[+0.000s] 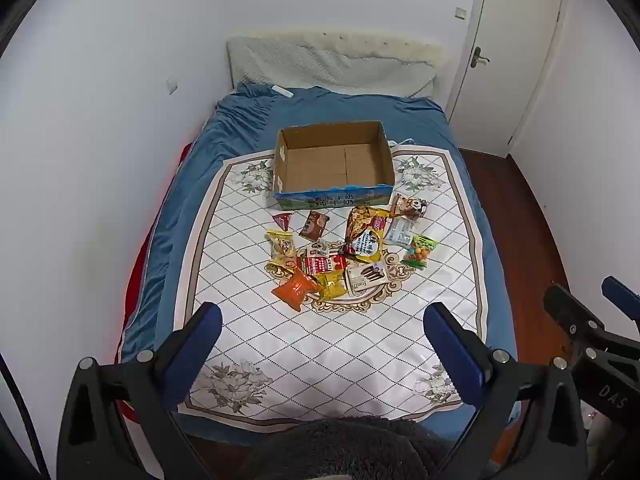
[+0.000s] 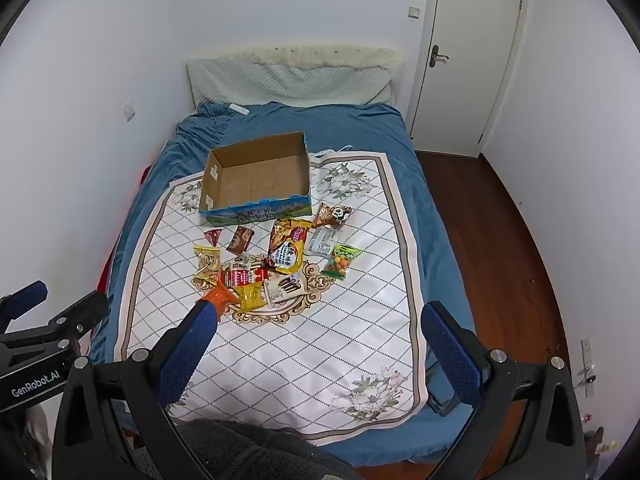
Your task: Organize snacks
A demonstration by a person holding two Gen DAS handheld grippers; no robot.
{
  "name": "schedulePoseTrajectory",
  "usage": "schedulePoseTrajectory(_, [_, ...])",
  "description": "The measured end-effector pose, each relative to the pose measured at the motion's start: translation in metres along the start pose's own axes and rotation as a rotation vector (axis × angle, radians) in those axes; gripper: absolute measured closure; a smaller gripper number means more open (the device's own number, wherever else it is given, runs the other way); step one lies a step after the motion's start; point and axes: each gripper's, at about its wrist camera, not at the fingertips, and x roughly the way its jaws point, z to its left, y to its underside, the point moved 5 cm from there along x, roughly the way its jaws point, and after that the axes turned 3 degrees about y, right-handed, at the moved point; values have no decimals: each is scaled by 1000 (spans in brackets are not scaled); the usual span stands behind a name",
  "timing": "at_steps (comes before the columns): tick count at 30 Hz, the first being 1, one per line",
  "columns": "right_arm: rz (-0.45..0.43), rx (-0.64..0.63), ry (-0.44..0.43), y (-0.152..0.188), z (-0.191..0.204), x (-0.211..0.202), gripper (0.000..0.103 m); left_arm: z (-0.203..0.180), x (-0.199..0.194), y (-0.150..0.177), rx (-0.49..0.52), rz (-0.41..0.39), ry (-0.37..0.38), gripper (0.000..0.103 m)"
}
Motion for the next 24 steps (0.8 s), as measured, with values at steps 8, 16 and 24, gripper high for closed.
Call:
schedulePoseTrajectory(8, [-1, 5, -8, -4, -4, 1, 0, -3, 0, 0, 11, -16, -20, 0])
schedulePoseTrajectory(16, [-14, 7, -1, -1, -2, -2, 0, -10, 3, -1, 11, -20, -18, 0])
schedulePoseTrajectory(24, [-16, 9, 2, -2, -3, -2, 0, -8, -1, -1, 9, -21, -16, 0])
